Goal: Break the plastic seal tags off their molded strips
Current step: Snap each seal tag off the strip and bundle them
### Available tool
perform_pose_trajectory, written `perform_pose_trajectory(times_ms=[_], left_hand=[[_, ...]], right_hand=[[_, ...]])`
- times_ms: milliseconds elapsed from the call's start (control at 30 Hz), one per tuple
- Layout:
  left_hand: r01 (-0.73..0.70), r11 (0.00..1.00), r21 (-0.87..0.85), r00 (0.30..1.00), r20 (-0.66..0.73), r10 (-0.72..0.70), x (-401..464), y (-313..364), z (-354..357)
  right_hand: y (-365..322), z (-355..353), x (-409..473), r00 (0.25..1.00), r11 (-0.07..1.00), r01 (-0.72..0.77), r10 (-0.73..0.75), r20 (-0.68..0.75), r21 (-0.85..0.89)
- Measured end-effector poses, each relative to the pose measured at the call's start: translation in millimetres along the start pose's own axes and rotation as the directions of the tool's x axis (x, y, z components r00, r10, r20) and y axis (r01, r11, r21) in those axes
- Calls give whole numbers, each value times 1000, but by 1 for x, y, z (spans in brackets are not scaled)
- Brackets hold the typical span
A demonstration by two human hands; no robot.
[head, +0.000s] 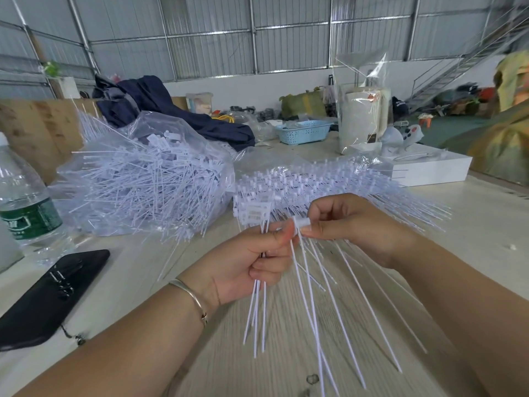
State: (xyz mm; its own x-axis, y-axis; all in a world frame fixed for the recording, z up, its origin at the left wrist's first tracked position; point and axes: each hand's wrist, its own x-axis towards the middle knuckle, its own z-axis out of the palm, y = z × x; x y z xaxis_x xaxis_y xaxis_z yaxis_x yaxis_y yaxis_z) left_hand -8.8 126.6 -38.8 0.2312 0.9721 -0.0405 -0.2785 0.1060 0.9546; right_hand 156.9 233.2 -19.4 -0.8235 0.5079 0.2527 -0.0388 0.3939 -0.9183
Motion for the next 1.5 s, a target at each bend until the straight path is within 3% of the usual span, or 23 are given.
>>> perform_pose_trajectory(times_ms=[200, 400, 500, 667, 867, 1067, 1333, 1500], left_hand=[[32, 999, -13, 999, 21, -32, 2, -2, -2], [-43, 993, -109, 999, -9, 42, 2, 1, -2], [-121, 982, -146, 986, -130, 102, 3, 5, -4], [-218, 974, -60, 929, -319, 189, 7, 2, -2], [-215, 976, 34, 913, -348, 213, 5, 3, 1], [-203, 973, 108, 892, -391, 229, 5, 5, -2], [-143, 978, 152, 922, -338, 188, 3, 8, -4], [-104, 967, 233, 942, -289, 171, 0, 11, 1]], right_hand=[[-7, 9, -1, 998, 998, 50, -49, -25, 26], [-15, 2, -4, 979, 979, 123, -146, -142, -161], [-13, -6, -3, 944, 944, 133, -213, -250, -303], [-5, -9, 0, 914, 904, 75, -231, -334, -421], [-7, -7, -1, 899, 913, 107, -258, -354, -394], [-13, -5, -4, 909, 971, 159, -215, -356, -178], [-16, -5, -4, 954, 985, 64, -108, -280, -162], [-22, -9, -7, 976, 965, 3, -61, -211, -264]])
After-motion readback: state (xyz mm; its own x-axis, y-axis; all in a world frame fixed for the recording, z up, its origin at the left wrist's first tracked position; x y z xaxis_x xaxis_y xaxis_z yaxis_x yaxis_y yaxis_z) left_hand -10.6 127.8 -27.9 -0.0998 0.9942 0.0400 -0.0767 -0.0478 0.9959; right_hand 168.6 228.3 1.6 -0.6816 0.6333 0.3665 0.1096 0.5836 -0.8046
